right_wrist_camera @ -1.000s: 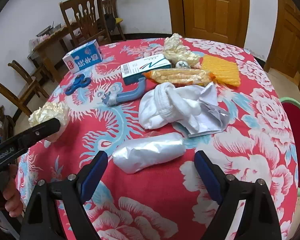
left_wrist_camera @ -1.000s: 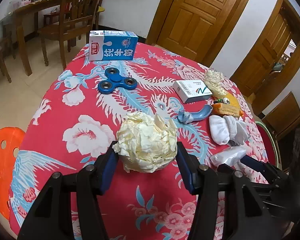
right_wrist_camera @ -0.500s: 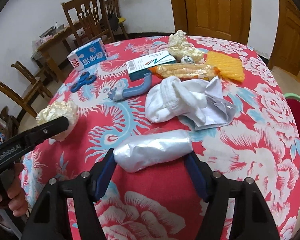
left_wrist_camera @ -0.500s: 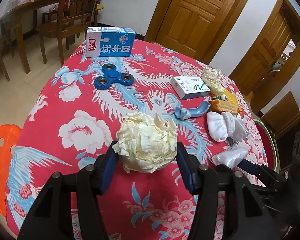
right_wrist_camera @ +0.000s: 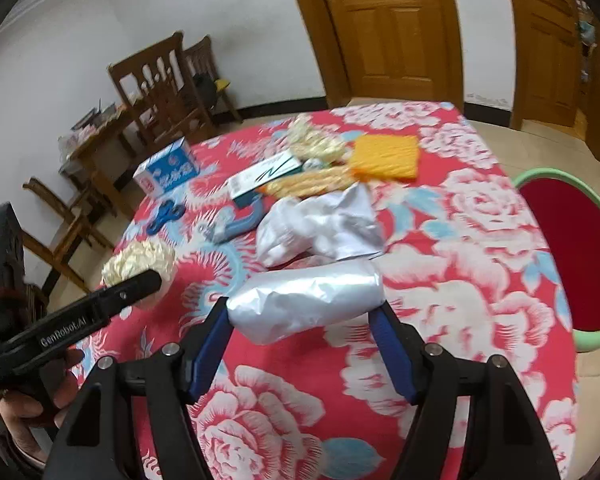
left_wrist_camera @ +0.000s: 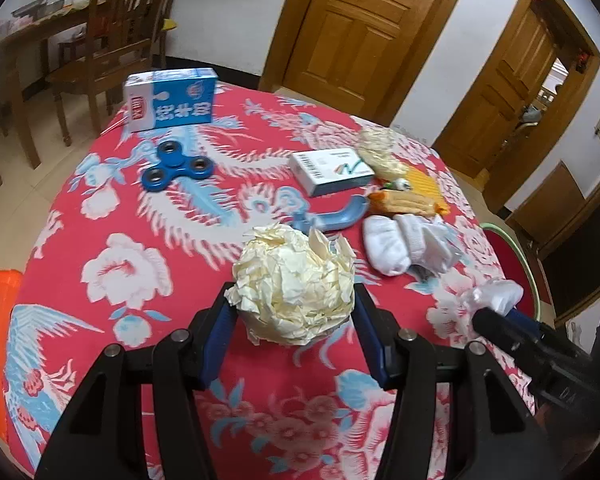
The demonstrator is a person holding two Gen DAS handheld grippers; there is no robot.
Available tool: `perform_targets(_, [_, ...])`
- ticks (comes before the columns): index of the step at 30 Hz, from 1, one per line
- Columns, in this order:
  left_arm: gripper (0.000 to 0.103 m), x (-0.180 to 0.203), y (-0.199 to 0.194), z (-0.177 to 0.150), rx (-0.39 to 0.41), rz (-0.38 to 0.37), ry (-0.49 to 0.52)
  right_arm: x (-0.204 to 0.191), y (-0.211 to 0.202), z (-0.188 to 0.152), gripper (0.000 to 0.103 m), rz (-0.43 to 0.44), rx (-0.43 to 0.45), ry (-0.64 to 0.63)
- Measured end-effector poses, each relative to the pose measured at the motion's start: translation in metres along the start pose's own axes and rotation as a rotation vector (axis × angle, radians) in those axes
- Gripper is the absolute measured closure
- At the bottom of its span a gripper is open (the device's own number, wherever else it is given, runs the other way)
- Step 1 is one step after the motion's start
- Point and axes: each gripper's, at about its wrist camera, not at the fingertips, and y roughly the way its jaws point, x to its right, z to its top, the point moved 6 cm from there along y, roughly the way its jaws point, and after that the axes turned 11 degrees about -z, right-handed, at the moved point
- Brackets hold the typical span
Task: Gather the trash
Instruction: 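Carry the paper ball and white roll over the red bucket with both tools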
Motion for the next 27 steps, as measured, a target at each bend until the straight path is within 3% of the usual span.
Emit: perform_targets(27, [0.046,0.124,0.05,0.011,-0.1,-0.131,0.212,0.15,-0.036,0.01,0.031,-0.16,0.088,0.263])
